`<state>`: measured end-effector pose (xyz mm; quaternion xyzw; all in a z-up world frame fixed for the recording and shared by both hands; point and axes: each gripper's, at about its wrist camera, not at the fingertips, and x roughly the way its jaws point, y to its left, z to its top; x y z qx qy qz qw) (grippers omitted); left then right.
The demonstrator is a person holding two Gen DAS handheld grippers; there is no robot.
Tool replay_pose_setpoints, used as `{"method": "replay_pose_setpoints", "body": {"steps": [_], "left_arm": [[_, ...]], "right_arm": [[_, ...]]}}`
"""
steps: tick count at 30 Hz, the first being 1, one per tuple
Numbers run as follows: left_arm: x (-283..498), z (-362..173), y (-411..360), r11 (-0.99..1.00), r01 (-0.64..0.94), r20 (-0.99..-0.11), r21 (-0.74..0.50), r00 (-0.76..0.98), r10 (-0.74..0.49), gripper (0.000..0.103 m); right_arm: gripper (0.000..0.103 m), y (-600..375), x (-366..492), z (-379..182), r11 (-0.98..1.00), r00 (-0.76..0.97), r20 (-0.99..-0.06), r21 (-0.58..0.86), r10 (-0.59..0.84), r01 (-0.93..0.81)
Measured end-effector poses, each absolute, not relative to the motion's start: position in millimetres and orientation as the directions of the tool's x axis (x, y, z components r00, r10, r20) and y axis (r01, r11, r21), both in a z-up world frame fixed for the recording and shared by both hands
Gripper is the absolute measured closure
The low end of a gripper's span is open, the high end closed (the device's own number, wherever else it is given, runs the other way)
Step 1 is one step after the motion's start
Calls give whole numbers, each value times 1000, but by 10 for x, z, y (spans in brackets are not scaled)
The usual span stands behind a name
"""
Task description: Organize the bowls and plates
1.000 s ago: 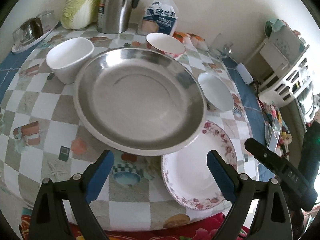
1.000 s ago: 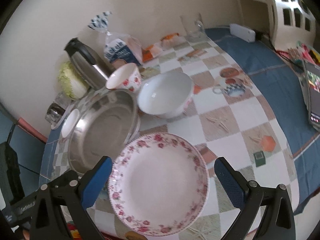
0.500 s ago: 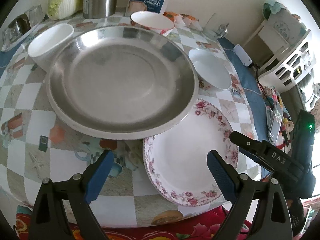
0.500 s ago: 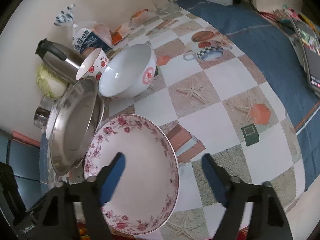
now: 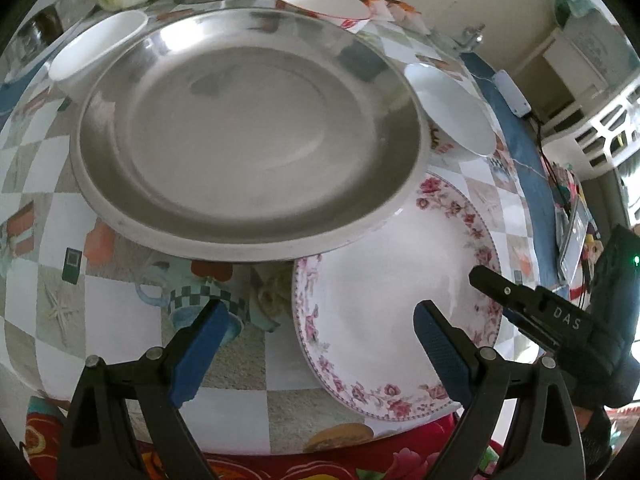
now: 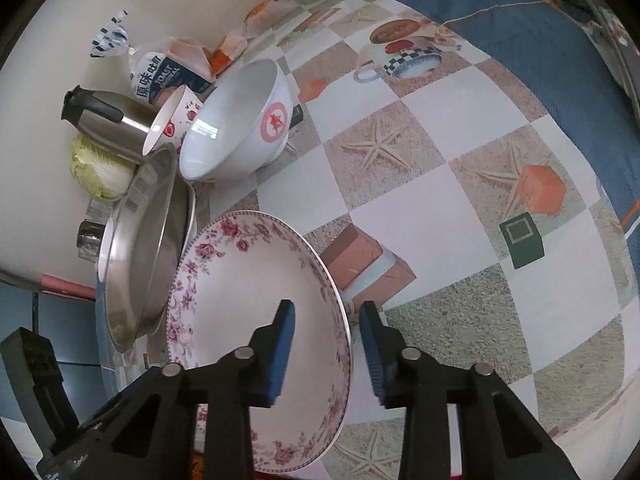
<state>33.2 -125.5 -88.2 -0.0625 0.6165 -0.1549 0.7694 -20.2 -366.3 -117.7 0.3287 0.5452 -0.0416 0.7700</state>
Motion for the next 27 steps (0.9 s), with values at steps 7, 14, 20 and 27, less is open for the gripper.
{"method": "replay_pose_setpoints", "body": {"steps": [7, 14, 20, 27], "left_arm": [[364, -985, -1185, 948, 108, -935, -300, 164, -315, 43], [392, -1071, -1154, 945, 81, -936, -317, 136, -326, 59], [380, -1090, -1247, 938, 93, -930, -333, 131, -343, 68], [383, -1100, -1408, 934, 111, -927, -339, 129, -352, 74]], "right_arm": [[84, -3649, -184, -1201, 795, 390, -876, 442, 283, 416], [90, -3676, -195, -1197, 800, 385, -883, 427, 268, 421], [90, -3711, -234, -1165, 806, 383, -887, 416, 257, 422], [90, -3925, -372, -1175, 784, 398, -884, 423, 246, 455]]}}
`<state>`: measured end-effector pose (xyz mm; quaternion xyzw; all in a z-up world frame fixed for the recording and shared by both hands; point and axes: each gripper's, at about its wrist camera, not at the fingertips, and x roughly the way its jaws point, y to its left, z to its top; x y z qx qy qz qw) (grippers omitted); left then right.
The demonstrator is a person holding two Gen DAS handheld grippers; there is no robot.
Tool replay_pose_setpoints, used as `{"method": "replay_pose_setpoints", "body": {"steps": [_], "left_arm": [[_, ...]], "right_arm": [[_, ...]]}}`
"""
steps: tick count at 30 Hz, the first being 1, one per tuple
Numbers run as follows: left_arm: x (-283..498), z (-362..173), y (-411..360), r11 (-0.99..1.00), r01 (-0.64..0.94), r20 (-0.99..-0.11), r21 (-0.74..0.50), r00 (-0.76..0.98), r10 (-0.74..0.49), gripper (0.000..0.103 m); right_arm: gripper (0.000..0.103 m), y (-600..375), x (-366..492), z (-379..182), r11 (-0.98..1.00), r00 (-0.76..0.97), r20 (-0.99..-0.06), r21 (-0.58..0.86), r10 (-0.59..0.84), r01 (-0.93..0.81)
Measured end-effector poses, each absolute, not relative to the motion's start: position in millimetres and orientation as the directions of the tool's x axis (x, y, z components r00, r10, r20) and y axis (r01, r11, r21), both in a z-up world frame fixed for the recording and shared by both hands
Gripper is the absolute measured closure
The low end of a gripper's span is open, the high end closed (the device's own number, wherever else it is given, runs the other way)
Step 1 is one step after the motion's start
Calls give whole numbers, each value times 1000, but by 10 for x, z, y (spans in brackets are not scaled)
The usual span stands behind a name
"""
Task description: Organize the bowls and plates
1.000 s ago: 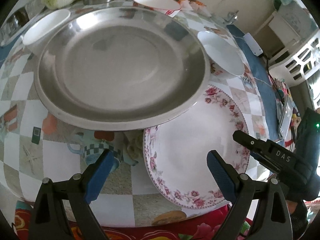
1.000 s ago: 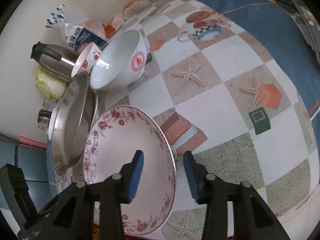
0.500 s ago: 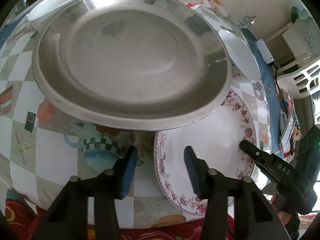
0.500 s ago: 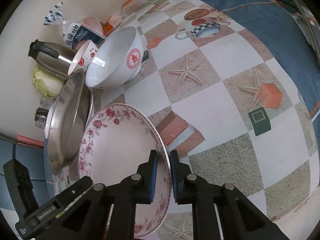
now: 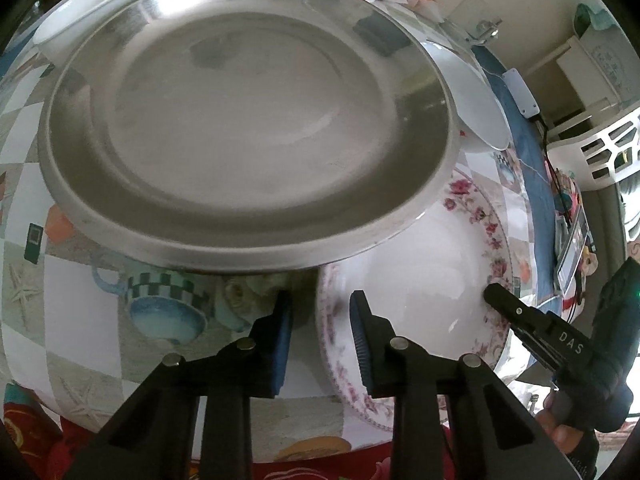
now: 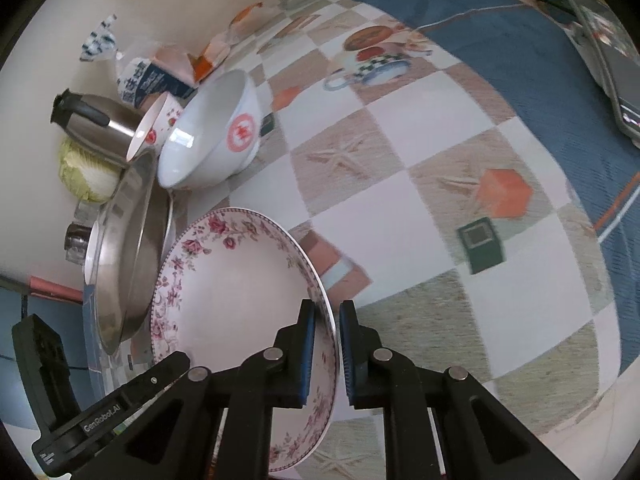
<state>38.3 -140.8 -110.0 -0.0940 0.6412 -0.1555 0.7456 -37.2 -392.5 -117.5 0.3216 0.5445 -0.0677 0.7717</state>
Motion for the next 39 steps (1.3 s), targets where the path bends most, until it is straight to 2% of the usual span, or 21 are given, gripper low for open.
{"method": "replay_pose_setpoints", "body": {"steps": [3, 18, 25, 39], "left_arm": [[379, -1132, -1471, 928, 124, -922, -352, 124, -367, 78], [467, -1184, -1581, 914, 142, -904, -379, 154, -399, 83], [533, -1166, -1733, 917, 168, -905, -361, 173, -388, 83], [467, -1166, -1793, 901, 232, -902, -367, 150, -406, 84]], "right_arm": [[90, -4028, -439, -1192, 766, 411, -876, 439, 250, 470], [92, -4267, -528, -1332, 664, 485, -801, 579, 352, 474], [91, -4172, -442, -1288, 712, 472, -824, 533, 314, 457], [91, -4272, -524, -1291, 691, 485, -820, 540, 304, 480]]}}
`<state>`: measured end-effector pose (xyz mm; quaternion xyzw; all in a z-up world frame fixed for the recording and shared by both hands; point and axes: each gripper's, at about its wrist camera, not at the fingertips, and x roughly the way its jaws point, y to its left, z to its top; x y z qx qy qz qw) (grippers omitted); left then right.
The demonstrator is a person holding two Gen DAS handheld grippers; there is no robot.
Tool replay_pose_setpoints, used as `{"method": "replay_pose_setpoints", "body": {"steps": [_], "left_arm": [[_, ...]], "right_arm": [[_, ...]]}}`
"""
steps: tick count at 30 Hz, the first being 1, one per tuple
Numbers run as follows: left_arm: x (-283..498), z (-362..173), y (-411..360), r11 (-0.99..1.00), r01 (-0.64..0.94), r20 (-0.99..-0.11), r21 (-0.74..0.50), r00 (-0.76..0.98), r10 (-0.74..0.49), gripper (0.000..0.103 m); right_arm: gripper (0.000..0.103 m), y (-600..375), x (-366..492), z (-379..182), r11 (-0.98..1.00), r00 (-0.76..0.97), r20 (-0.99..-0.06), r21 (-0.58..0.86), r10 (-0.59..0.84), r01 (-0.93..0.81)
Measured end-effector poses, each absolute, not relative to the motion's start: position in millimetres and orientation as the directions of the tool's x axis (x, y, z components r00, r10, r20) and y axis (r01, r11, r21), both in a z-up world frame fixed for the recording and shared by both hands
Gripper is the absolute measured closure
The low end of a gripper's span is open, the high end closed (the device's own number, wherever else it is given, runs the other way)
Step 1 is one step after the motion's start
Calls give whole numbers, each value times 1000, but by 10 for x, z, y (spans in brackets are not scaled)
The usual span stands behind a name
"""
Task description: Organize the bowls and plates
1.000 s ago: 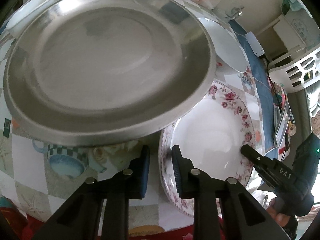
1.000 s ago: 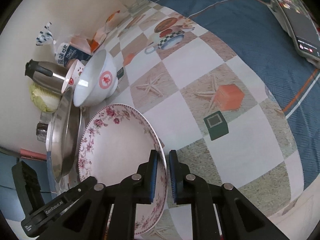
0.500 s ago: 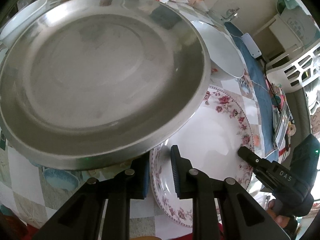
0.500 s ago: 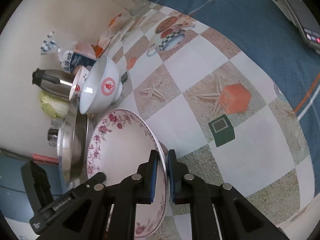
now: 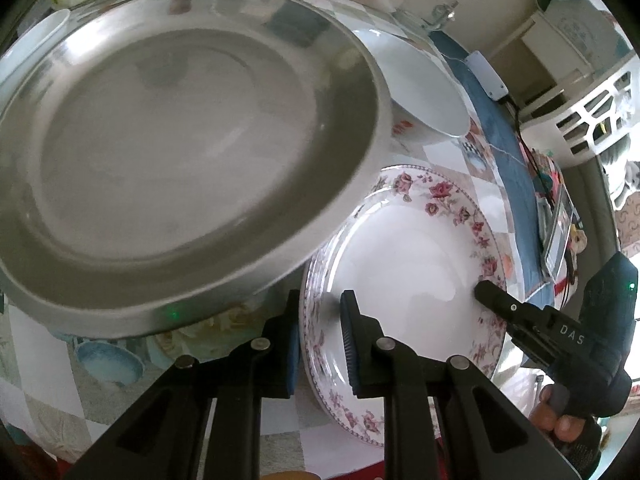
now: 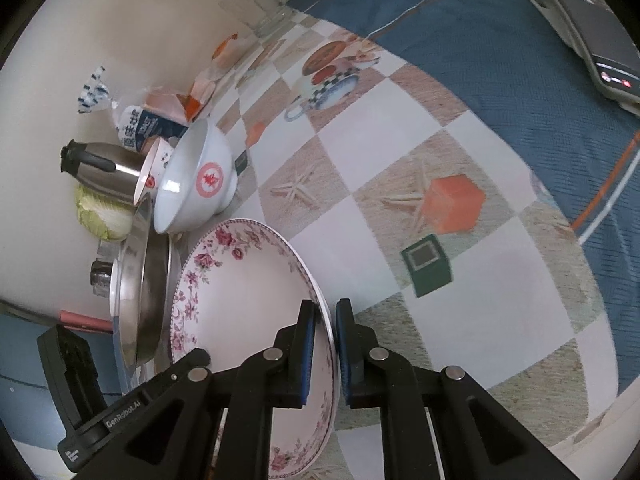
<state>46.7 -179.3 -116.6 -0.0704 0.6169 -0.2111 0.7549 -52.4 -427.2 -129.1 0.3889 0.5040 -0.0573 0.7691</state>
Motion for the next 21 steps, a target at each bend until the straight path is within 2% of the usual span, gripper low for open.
{"method": "replay_pose_setpoints", "body": {"steps": [9, 21], "left_arm": [[452, -1133, -1892, 896, 268, -903, -355, 150, -402, 85], [433, -1003, -1967, 877, 321, -889, -358, 170, -425, 85]], "right_arm": [[90, -4214, -524, -1213, 753, 453, -855, 468, 253, 462], [89, -4210, -581, -1040, 788, 472, -858, 429, 203, 441]]}}
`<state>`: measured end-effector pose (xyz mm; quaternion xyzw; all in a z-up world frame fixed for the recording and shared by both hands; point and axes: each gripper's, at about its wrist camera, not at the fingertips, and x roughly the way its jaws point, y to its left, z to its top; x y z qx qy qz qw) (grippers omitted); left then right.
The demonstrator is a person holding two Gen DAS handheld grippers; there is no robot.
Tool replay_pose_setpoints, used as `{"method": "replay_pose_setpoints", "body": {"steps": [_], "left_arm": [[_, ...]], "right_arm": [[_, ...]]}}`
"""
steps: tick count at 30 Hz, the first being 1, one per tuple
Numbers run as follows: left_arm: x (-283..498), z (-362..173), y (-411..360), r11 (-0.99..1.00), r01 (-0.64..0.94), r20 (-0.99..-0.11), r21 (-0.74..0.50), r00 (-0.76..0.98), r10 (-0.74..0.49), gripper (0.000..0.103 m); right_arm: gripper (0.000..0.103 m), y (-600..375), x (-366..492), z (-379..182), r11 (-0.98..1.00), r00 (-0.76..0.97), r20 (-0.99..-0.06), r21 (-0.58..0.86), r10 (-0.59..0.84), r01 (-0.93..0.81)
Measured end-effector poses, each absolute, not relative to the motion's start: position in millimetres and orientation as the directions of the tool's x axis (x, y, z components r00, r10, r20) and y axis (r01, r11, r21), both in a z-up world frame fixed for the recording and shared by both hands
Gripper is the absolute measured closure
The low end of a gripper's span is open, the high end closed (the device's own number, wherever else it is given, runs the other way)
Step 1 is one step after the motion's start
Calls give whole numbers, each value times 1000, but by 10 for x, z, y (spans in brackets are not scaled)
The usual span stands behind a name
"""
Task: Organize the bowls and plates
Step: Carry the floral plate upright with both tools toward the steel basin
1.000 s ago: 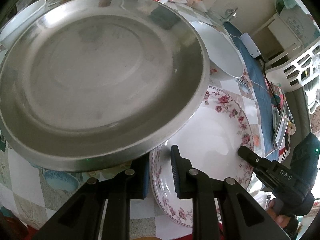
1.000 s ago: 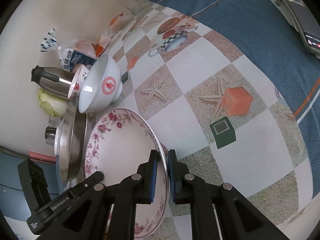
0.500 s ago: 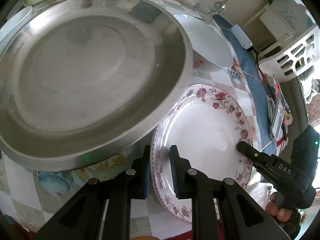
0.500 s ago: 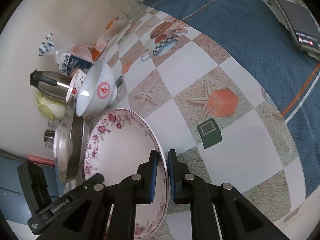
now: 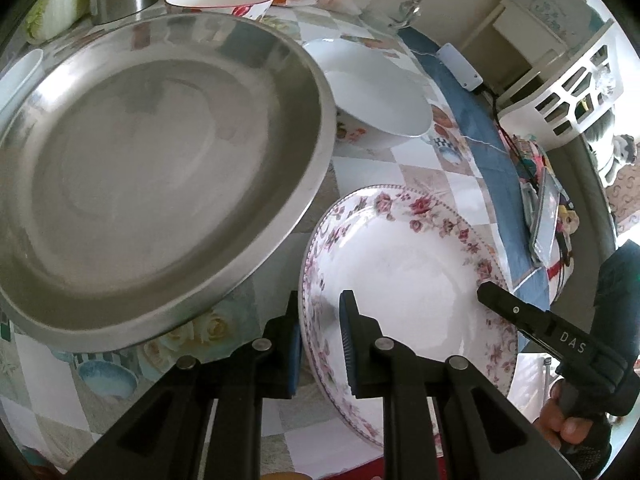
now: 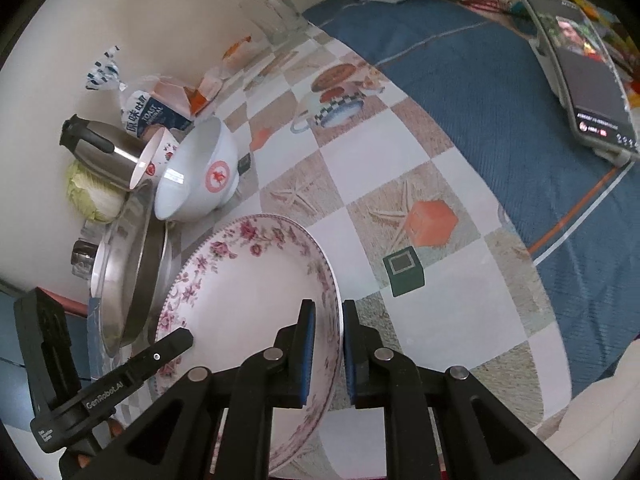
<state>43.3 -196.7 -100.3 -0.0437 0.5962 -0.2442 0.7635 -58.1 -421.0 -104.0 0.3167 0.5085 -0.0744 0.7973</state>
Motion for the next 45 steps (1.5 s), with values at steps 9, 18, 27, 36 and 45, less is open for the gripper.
{"method": "replay_pose_setpoints", "body": {"steps": [9, 18, 27, 36, 45], "left_arm": [[384, -852, -2000, 853, 377, -874, -360, 182, -450, 85], [366, -524, -1973, 823, 419, -835, -384, 222, -503, 85], [583, -73, -1781, 798, 413, -771, -438, 284, -570, 85], [982, 343, -1566, 807, 398, -710, -437, 398, -581, 85], [1242, 413, -1113, 818, 336, -676, -467, 462, -575, 85]], "right_arm": [[89, -4250, -658, -865, 790, 502, -850, 416, 161, 450], [89, -4265, -679, -522, 793, 570, -813, 422, 117, 439], [89, -4136, -439, 54, 831, 646, -759, 411, 84, 374], [89, -3885, 5, 432, 858, 696, -711, 417, 102, 300], [89, -3538, 453, 440, 872, 701, -695, 432, 160, 229]]}}
